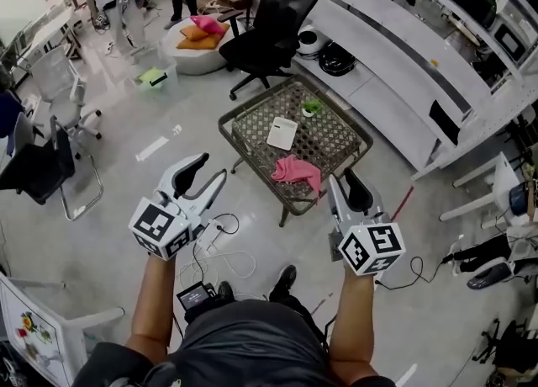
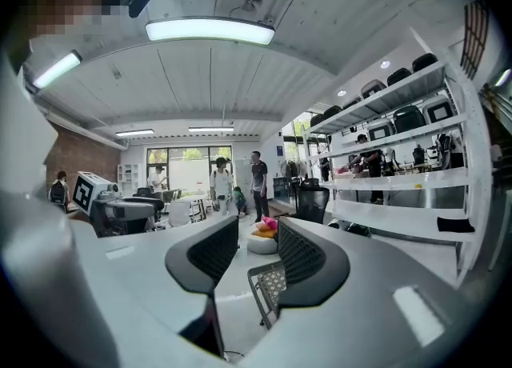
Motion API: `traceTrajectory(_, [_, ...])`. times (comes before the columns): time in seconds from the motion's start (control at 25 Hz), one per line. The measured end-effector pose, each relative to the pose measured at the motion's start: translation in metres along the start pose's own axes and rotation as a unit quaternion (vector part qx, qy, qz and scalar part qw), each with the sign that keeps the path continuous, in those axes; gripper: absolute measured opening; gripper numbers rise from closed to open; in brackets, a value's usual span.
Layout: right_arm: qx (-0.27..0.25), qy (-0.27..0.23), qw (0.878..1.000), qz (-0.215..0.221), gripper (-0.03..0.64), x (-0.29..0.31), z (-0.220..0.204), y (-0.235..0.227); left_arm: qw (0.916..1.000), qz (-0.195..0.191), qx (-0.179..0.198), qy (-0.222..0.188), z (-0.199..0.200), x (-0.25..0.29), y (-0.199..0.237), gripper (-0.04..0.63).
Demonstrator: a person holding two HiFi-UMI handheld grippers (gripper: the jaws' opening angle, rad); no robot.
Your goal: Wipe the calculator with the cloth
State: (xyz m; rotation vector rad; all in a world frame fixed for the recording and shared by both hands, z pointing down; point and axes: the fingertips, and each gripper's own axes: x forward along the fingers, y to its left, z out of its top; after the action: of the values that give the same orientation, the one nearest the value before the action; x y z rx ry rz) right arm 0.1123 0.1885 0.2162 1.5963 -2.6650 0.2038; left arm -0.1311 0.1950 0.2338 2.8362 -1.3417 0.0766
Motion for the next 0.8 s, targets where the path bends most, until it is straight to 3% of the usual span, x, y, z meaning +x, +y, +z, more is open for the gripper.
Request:
traceTrajectory(0.44, [0.003,0.009,0.998,0.063,0.135,0.039,-0.002,-0.102,0.9979,0.064,0.004,0.011,-0.003,0.082,-0.029,0.201])
traceTrajectory(0.8, [0.013,0.009,0.995,0.099,0.135,0.065,-0.004,-0.148,0.9945,0.100,0.008,0.031,-0.008,0.124,-0.040,0.201])
